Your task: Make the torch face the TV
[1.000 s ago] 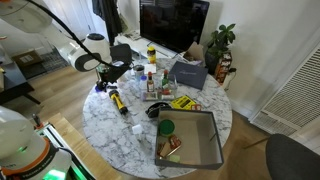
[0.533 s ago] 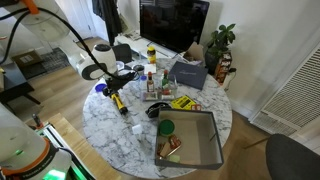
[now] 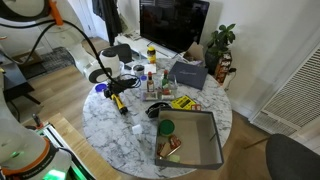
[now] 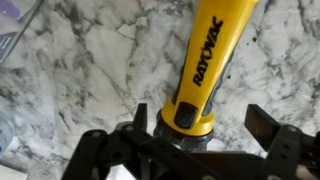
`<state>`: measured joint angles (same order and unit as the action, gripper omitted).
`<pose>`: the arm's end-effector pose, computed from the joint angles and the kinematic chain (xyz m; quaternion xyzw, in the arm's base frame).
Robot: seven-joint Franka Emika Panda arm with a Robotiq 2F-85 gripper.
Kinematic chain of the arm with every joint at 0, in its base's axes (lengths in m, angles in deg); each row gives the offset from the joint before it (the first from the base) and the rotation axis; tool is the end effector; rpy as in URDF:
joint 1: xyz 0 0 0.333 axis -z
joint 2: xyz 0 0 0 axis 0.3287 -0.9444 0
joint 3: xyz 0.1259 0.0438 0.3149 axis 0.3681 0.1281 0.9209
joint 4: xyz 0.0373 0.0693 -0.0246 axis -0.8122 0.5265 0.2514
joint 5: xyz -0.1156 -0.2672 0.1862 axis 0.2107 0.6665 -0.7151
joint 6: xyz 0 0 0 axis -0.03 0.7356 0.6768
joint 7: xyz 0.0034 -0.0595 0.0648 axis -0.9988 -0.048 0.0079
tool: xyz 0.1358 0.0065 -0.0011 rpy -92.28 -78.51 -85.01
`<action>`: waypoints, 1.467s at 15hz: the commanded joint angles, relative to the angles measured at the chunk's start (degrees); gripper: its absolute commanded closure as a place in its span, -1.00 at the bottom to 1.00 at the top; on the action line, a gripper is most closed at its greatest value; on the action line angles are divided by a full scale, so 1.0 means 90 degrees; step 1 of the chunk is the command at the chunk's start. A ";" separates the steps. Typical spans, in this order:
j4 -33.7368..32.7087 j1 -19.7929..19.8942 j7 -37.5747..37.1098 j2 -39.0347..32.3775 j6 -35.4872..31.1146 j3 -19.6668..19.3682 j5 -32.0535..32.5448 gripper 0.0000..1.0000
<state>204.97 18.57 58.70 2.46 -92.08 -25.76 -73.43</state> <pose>0.4428 0.1050 0.1920 -0.7327 -0.6753 -0.0664 0.0528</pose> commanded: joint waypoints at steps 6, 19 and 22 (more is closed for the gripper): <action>-0.0470 0.0090 -0.1714 -0.0821 -0.0034 -0.0049 0.1359 -1.00; -0.0414 0.0239 -0.3179 -0.0726 0.0244 0.0024 0.2373 0.52; -0.0003 0.0465 -0.3448 -0.0262 0.0233 0.0170 0.2180 0.52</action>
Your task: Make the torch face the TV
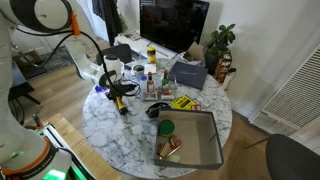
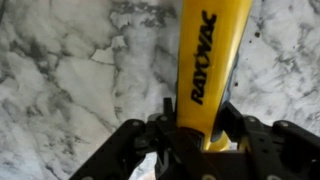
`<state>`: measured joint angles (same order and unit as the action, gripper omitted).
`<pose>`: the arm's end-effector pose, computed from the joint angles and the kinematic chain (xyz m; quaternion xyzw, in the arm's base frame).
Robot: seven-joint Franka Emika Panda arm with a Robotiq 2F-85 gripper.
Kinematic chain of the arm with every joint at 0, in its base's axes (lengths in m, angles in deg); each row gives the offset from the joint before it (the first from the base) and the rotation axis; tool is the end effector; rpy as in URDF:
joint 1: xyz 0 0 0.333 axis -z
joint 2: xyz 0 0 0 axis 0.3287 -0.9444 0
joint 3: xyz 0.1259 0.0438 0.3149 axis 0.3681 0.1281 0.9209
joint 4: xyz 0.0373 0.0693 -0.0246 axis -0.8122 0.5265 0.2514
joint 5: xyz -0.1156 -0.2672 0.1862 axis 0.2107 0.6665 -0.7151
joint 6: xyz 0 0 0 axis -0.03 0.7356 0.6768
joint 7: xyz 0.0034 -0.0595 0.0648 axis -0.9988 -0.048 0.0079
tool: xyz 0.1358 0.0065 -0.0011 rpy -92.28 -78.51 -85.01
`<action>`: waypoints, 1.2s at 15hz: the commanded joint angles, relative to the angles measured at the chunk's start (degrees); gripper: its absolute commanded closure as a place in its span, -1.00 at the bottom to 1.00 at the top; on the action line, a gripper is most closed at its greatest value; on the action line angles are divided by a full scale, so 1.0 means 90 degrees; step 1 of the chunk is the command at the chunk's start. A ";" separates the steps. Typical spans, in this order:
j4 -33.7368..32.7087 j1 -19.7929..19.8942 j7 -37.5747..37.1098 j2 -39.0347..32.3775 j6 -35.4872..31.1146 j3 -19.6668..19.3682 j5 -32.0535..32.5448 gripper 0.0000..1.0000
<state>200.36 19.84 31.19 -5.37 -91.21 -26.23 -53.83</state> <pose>0.4558 0.1160 0.1515 -0.7942 -0.6050 -0.0177 0.0536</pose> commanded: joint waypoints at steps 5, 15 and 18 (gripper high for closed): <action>0.1151 0.1178 -0.0589 0.1329 0.0524 0.1077 -0.0786 0.52; 0.1808 0.0680 -0.2117 0.2692 0.1075 0.0574 -0.2748 0.52; 0.1892 0.0478 -0.2517 0.2744 0.1198 0.0360 -0.3183 0.52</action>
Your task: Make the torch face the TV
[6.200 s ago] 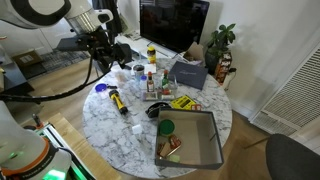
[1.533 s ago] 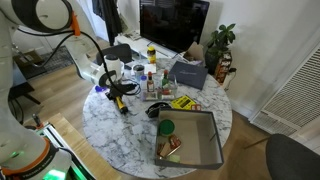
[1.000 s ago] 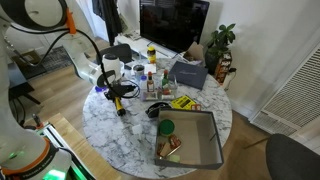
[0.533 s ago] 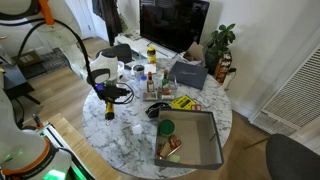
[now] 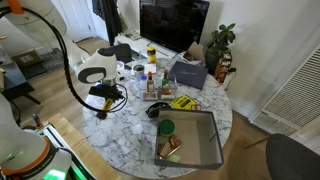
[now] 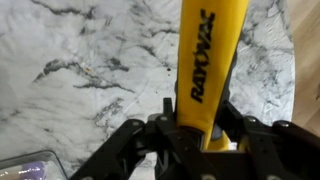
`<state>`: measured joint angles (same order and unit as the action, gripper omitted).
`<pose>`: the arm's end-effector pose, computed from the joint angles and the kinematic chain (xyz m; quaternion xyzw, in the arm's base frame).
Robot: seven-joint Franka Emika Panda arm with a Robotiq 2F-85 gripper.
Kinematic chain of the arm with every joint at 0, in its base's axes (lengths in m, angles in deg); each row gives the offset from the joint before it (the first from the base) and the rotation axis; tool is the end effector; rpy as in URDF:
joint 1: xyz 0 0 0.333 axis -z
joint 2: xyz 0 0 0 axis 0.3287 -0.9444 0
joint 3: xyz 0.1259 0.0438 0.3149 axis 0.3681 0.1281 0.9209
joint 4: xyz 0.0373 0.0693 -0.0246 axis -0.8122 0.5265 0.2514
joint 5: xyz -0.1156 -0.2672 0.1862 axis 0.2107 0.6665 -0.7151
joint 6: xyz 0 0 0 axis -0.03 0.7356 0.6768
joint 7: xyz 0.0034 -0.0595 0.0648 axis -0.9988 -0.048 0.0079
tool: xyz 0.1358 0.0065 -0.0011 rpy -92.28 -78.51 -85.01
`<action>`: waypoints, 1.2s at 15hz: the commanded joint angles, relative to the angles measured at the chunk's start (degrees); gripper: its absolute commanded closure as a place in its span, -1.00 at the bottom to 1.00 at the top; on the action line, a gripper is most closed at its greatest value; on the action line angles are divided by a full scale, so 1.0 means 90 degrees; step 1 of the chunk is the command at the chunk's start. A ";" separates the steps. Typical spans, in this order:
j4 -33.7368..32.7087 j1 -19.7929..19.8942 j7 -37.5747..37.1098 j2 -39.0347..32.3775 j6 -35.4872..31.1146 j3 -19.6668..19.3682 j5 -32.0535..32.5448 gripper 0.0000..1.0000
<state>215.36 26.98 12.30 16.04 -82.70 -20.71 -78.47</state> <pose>0.3766 0.0679 0.2290 -0.9560 -0.2772 0.0054 0.0961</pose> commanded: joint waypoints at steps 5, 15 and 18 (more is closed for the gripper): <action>0.0250 -0.0521 -0.0745 0.0328 0.0469 -0.0456 -0.1357 0.52; 0.0082 -0.0671 -0.0549 0.0000 0.0315 -0.0632 -0.1213 0.52; 0.0057 -0.0834 -0.1196 -0.0119 0.0073 -0.0723 -0.0966 0.52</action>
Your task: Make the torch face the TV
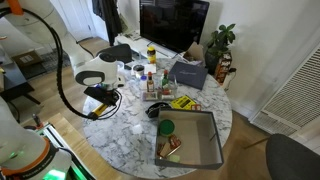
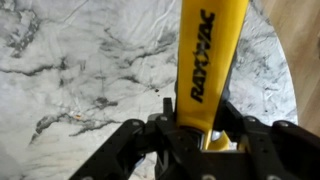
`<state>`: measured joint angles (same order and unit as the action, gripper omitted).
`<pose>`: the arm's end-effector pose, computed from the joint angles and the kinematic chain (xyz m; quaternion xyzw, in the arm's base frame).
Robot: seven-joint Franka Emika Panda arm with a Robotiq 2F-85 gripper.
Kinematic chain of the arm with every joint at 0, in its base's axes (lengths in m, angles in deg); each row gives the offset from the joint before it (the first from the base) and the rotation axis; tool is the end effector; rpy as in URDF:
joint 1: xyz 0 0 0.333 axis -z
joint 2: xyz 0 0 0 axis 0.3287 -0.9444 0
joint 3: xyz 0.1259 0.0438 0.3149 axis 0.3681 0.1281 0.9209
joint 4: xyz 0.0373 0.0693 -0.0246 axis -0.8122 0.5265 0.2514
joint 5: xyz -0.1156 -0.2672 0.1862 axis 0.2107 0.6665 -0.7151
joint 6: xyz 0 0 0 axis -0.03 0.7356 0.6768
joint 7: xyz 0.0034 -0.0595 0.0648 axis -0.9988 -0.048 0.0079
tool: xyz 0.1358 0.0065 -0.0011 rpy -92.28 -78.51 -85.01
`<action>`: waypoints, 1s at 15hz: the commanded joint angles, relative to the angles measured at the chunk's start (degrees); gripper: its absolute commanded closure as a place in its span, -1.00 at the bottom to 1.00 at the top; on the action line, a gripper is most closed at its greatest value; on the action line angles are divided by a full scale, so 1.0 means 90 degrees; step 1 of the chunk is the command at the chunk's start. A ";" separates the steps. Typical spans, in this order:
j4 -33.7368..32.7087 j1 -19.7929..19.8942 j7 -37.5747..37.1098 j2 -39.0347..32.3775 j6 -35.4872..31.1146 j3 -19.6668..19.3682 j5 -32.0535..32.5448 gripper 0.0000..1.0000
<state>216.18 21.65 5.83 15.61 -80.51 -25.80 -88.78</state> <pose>0.3625 0.0646 0.2181 -0.9809 -0.1415 0.0343 0.1287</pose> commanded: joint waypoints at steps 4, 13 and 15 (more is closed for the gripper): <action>-0.0158 -0.0398 -0.1200 -0.0376 -0.0539 -0.0147 0.0635 0.52; -0.0663 -0.0458 -0.2377 -0.1214 -0.1033 -0.0145 0.1968 0.52; -0.0812 -0.0495 -0.2646 -0.1440 -0.1177 -0.0185 0.2221 0.52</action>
<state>210.71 18.29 -13.75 5.33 -89.17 -26.44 -72.52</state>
